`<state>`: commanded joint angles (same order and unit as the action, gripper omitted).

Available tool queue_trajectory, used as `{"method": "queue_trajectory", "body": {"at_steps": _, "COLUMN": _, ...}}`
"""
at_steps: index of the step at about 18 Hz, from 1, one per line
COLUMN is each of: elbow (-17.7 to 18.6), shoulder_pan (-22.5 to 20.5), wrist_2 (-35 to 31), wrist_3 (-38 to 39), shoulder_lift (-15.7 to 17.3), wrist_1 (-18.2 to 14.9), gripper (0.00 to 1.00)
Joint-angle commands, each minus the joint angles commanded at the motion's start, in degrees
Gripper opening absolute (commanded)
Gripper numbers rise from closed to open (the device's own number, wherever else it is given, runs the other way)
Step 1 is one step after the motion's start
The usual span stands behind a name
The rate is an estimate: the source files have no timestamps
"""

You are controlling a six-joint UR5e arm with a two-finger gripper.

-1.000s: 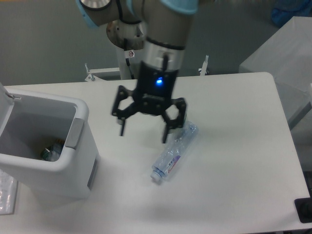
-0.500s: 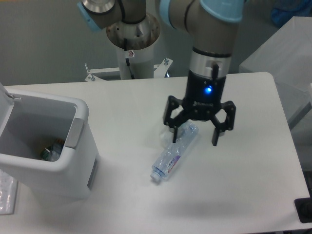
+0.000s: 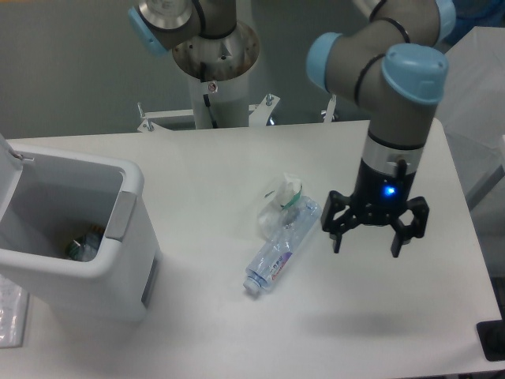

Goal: Open the trash can

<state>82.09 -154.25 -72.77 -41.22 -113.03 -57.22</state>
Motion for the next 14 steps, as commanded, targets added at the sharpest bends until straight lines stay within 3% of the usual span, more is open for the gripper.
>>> {"method": "queue_trajectory", "body": {"at_steps": 8, "elbow": 2.2, "shoulder_pan": -0.2, "wrist_2": -5.2, "wrist_3": -14.2, "shoulder_lift": -0.3, "wrist_1": -0.7, "gripper": 1.00}}
{"method": "queue_trajectory", "body": {"at_steps": 14, "elbow": 4.1, "shoulder_pan": -2.6, "wrist_2": -7.1, "wrist_3": -27.5, "shoulder_lift": 0.1, "wrist_1": -0.7, "gripper": 1.00}}
